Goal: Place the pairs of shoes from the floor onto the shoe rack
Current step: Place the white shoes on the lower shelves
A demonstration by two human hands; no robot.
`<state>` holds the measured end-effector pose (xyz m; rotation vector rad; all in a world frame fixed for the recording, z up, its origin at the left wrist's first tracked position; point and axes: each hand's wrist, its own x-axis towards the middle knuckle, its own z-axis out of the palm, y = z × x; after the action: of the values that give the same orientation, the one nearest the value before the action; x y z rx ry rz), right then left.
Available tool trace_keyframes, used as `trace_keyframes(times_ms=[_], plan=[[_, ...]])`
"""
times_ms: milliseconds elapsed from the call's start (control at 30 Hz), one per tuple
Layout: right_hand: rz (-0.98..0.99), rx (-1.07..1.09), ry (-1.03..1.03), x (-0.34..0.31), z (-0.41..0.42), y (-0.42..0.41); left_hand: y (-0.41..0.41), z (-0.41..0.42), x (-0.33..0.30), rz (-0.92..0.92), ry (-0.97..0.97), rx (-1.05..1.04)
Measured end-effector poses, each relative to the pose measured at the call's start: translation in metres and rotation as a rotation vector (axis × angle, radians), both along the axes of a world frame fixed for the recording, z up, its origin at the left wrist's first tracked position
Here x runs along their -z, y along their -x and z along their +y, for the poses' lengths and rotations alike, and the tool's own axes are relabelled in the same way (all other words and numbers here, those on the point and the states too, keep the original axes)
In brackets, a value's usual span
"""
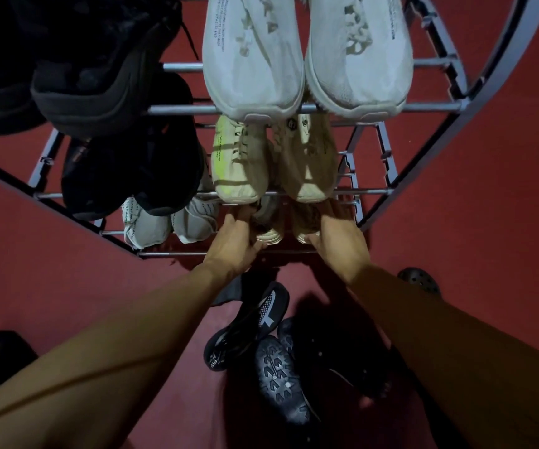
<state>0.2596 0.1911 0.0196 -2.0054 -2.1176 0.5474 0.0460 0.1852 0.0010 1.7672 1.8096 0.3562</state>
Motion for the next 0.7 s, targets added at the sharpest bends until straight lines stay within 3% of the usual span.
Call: trace_keyframes(times_ms=[100,300,400,467,600,700], plan=[[-0.047,-0.022,0.036,-0.002,-0.008,0.003,0.003,-0.008,0.003,-0.032,0.038,0.001],[0.130,-0.004,-0.229,0.012,-0.046,0.003,0.018,-0.048,0.002,-0.183,-0.028,-0.067],[0.231,-0.142,-0.310,0.029,-0.081,0.002,0.037,-0.079,0.013,-0.144,0.000,-0.058],[0.205,-0.208,-0.189,0.050,-0.100,0.002,0.051,-0.098,0.026,-0.095,0.081,-0.060],[0.237,-0.101,0.296,0.082,-0.118,0.008,0.071,-0.129,0.058,-0.053,0.341,-0.108],[0.287,-0.092,0.513,0.101,-0.127,0.019,0.079,-0.145,0.084,-0.028,0.480,-0.055]])
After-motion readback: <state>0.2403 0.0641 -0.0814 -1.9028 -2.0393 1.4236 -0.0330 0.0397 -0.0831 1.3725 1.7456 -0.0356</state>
